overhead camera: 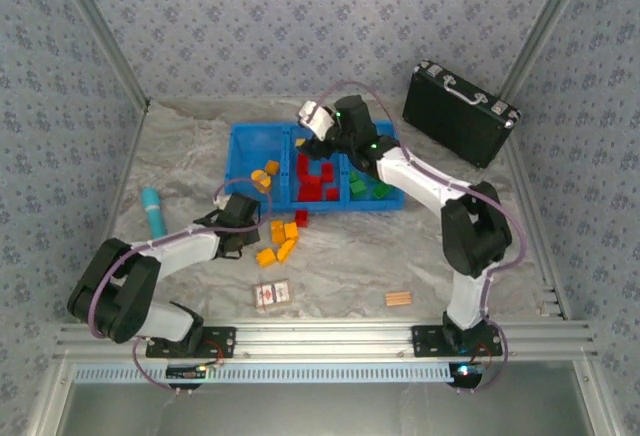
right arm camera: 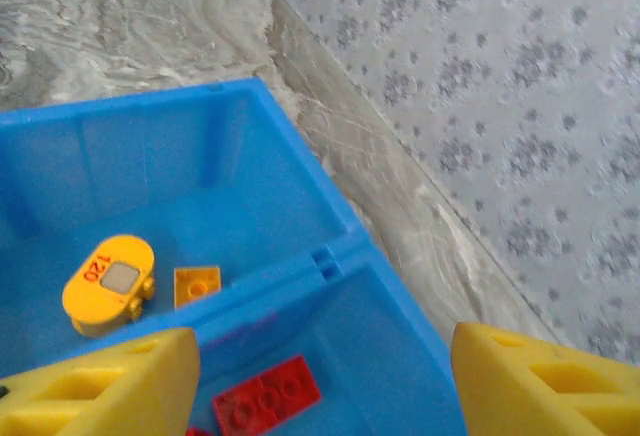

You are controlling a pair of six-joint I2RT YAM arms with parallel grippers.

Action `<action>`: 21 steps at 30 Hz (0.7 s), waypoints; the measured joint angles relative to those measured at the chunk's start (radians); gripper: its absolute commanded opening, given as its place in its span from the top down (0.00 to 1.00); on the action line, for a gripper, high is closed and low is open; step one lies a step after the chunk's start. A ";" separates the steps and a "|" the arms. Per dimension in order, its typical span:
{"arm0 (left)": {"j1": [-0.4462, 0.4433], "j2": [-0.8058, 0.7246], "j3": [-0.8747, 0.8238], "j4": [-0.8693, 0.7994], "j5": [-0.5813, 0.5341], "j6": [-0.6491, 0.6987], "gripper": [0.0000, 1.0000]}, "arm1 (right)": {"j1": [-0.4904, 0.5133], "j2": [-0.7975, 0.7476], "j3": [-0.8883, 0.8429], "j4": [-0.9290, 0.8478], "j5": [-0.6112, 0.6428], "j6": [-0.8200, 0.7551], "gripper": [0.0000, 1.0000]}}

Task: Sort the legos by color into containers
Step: Pick up the lego from the middle-left of the table, then place the lego in the container.

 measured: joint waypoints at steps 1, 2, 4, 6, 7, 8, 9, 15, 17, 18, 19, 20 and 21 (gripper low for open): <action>0.000 -0.007 0.008 -0.016 0.008 0.003 0.70 | 0.003 -0.034 -0.042 -0.004 0.006 0.003 0.32; 0.000 -0.023 0.022 -0.039 0.014 0.010 0.70 | 0.010 -0.066 -0.082 -0.011 0.011 0.007 0.32; 0.000 -0.068 0.066 -0.085 0.018 0.035 0.70 | 0.031 -0.133 -0.161 -0.034 0.023 0.016 0.32; 0.006 -0.107 0.145 -0.121 0.018 0.069 0.70 | 0.058 -0.200 -0.236 -0.057 0.037 0.038 0.33; 0.009 -0.120 0.192 -0.127 0.017 0.087 0.70 | 0.072 -0.233 -0.272 -0.071 0.045 0.056 0.33; 0.016 -0.129 0.242 -0.129 0.018 0.106 0.70 | 0.089 -0.267 -0.307 -0.088 0.056 0.083 0.33; 0.024 -0.133 0.284 -0.123 0.018 0.124 0.70 | 0.104 -0.295 -0.335 -0.105 0.069 0.114 0.33; 0.090 -0.073 0.430 -0.048 0.033 0.220 0.71 | 0.180 -0.469 -0.498 -0.156 0.209 0.413 0.36; 0.112 -0.015 0.450 -0.026 0.048 0.246 0.71 | 0.212 -0.520 -0.538 -0.173 0.267 0.543 0.37; 0.121 0.014 0.457 -0.016 0.056 0.255 0.71 | 0.230 -0.535 -0.546 -0.186 0.291 0.603 0.37; 0.129 0.048 0.465 -0.007 0.066 0.266 0.71 | 0.249 -0.542 -0.547 -0.201 0.313 0.665 0.37; 0.136 0.079 0.471 0.003 0.077 0.272 0.71 | 0.268 -0.544 -0.547 -0.211 0.330 0.731 0.37; 0.141 0.108 0.477 0.009 0.088 0.280 0.72 | 0.283 -0.544 -0.546 -0.222 0.337 0.787 0.38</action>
